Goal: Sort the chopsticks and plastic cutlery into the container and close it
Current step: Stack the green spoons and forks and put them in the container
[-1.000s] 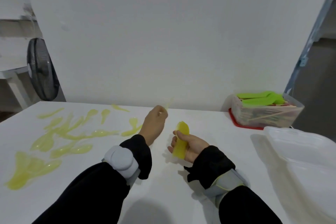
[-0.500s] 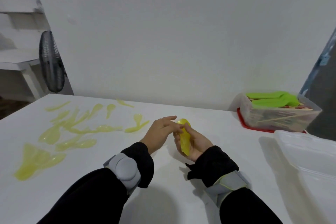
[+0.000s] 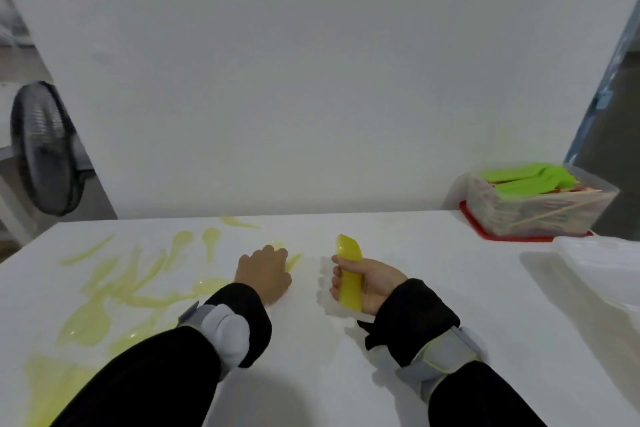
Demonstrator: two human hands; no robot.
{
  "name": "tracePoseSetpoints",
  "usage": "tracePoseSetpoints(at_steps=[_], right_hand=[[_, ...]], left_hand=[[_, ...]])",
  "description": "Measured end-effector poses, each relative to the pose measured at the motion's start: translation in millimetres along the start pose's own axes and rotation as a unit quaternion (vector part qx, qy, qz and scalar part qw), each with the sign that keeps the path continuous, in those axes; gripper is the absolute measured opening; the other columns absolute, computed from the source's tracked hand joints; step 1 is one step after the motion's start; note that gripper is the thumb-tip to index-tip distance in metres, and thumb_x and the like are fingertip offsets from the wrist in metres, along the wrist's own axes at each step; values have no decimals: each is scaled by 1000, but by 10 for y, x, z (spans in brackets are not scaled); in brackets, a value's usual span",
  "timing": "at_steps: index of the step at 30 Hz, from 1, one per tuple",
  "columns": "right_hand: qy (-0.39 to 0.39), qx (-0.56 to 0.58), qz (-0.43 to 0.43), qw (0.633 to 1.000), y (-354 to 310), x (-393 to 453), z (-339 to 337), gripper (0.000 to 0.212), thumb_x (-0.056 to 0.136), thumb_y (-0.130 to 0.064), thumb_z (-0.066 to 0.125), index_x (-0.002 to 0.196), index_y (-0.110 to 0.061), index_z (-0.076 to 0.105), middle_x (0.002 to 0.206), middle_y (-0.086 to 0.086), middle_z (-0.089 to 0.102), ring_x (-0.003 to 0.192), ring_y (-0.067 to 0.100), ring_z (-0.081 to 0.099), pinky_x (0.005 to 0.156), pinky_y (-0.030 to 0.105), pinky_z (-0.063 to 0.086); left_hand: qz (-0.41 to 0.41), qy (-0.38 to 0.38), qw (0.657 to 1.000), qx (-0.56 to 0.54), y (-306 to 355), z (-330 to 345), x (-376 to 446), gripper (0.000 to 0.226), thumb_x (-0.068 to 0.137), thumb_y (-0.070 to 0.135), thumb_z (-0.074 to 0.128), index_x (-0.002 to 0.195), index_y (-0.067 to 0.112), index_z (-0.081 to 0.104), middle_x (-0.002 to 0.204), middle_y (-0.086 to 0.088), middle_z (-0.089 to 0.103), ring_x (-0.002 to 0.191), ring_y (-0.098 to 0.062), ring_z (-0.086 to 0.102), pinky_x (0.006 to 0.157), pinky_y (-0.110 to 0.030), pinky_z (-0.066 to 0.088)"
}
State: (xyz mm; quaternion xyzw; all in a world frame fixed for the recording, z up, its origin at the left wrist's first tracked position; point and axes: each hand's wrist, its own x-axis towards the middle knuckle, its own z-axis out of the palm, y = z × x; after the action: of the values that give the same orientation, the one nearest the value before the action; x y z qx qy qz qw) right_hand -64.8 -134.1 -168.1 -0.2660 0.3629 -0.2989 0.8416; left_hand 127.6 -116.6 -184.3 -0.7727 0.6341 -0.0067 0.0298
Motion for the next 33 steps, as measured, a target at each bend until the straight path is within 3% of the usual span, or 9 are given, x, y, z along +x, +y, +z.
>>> tracePoseSetpoints(at_steps=[4,7,11,18,22,24,27,30,33], right_hand=[[74,44,-27,996,92,189,94,17,88,-14,62,74,-8,57,52,4,57,40,18,57,48,26,54],[115,72,-59,989,117,270,106,20,88,-22,63,75,-10,54,57,6,58,38,18,55,48,25,52],[118,52,-74,989,104,286,89,27,87,-35,62,87,-10,52,81,10,62,54,19,55,59,30,49],[130,27,-76,988,87,244,48,11,83,-13,67,89,-5,61,77,8,60,63,21,56,54,28,51],[172,25,-77,982,62,251,-26,7,87,-2,55,84,1,61,61,8,68,65,23,59,48,28,53],[169,23,-81,982,59,220,-38,12,88,0,54,77,1,59,51,6,66,63,21,59,37,26,50],[141,12,-67,988,71,148,15,12,90,-4,58,79,0,57,66,10,63,57,22,63,37,28,52],[90,44,-50,994,68,111,96,9,92,-9,57,85,-4,56,78,11,59,59,25,66,47,29,55],[31,84,-41,995,73,112,173,11,93,-15,54,86,-8,58,68,12,65,50,22,63,48,26,55]], left_hand=[[43,84,983,-158,-49,69,9,39,94,10,40,132,11,49,126,-8,56,115,-25,52,94,-28,40],[72,135,922,-356,-22,-36,-77,35,90,4,47,119,11,63,118,-1,64,103,-13,57,81,-8,35],[103,160,874,-448,174,-175,-210,28,86,2,54,106,11,72,103,3,70,86,-3,56,70,4,34],[255,134,932,-221,259,-117,-283,44,94,3,43,131,24,56,130,-1,49,110,-17,51,84,-12,30],[248,138,952,-114,202,-174,-277,65,89,-6,36,142,32,40,129,-1,49,119,-21,45,93,-25,32],[181,154,958,-160,143,-259,-236,67,87,-6,36,144,31,35,122,2,55,117,-21,46,95,-30,30],[99,158,932,-311,113,-361,-189,43,89,0,45,119,28,58,109,9,61,110,-17,54,104,-34,33],[131,186,879,-419,159,-378,-228,28,82,1,59,84,28,64,91,14,63,100,-16,61,101,-35,39],[169,181,874,-418,216,-277,-254,21,76,5,65,84,22,73,108,5,67,111,-6,57,108,-37,31]])
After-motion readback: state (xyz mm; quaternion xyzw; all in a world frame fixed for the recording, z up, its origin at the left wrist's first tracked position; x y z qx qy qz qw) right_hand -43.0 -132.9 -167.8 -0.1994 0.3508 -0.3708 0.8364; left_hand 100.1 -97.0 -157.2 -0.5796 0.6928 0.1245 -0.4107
